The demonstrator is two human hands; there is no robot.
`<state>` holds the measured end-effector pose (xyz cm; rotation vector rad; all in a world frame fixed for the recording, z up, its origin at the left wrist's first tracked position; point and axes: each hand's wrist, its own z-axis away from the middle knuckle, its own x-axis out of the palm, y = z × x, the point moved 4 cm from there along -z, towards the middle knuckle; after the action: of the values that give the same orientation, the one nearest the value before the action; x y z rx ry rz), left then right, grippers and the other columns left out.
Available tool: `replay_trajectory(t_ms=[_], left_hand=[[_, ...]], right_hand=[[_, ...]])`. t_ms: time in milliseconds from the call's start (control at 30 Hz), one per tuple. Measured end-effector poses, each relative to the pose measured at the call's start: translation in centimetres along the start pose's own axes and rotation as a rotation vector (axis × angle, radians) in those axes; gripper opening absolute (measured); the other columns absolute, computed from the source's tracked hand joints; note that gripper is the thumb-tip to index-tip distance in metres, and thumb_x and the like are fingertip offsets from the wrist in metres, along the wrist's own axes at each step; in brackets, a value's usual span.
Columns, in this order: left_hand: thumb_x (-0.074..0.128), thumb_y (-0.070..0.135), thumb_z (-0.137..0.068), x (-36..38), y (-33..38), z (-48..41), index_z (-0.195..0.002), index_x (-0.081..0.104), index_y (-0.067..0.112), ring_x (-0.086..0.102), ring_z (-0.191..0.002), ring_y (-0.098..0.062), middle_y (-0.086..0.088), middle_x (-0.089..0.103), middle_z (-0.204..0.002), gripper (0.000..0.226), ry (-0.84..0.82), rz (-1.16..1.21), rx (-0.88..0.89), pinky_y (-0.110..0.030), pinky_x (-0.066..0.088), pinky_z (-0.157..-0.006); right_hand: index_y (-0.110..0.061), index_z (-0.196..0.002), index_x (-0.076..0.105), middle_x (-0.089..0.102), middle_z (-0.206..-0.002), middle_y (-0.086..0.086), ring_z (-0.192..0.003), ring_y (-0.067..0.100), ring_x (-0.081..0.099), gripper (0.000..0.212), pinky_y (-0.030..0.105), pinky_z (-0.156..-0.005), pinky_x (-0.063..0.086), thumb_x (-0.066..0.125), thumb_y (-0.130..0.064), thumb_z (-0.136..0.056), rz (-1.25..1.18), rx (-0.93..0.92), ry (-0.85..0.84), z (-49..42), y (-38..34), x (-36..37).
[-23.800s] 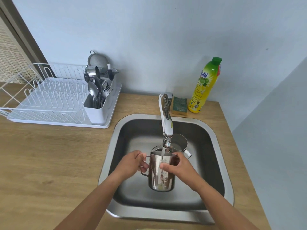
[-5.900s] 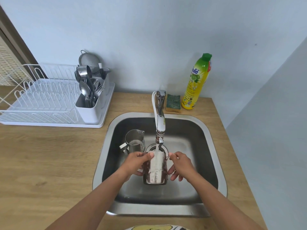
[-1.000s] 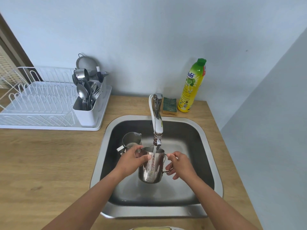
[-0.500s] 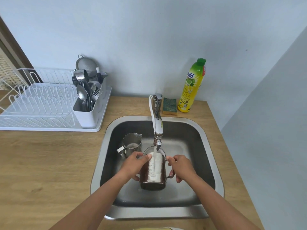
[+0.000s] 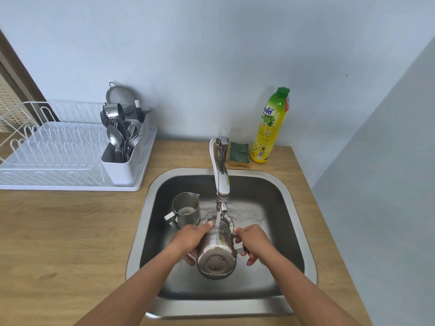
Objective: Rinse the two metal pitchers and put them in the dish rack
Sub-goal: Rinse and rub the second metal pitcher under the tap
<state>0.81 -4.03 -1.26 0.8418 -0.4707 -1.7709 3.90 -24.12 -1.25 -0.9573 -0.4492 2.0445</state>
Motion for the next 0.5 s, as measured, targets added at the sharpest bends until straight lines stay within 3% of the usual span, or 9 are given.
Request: replay_trajectory(t_ms=[200,400,500], left_hand=[[0.053,0.065,-0.086,-0.4,0.0,-0.1,-0.106,0.065,0.021,0.07,-0.088,-0.029,-0.008,0.069,-0.102,0.05,-0.036,0.008,0.03,-0.044,0.061,-0.073],[0.073,0.038,-0.084,-1.3,0.2,0.4,-0.108,0.071,0.015,0.068,-0.084,-0.019,-0.004,0.075,-0.094,0.033,-0.177,0.094,0.097,-0.035,0.053,-0.08],[0.079,0.031,-0.08,-1.4,0.2,0.3,-0.111,0.071,0.008,0.068,-0.086,-0.02,-0.011,0.076,-0.097,0.039,-0.189,0.117,0.115,-0.035,0.055,-0.083]], right_hand=[[-0.006,-0.093,0.063,0.064,-0.055,0.01,-0.041,0.025,0.06,0.038,0.028,-0.04,0.051,0.047,-0.04,-0.099,-0.042,-0.037,-0.021,0.3,-0.1,0.1],[-0.013,-0.1,0.055,0.063,-0.067,0.007,-0.05,0.024,0.062,0.034,0.021,-0.04,0.042,0.04,-0.043,-0.1,-0.048,-0.057,-0.07,1.1,-0.3,0.0],[-0.014,-0.102,0.058,0.063,-0.071,0.006,-0.055,0.022,0.061,0.034,0.022,-0.042,0.042,0.04,-0.043,-0.1,-0.015,-0.096,-0.043,1.4,-0.8,-0.6]])
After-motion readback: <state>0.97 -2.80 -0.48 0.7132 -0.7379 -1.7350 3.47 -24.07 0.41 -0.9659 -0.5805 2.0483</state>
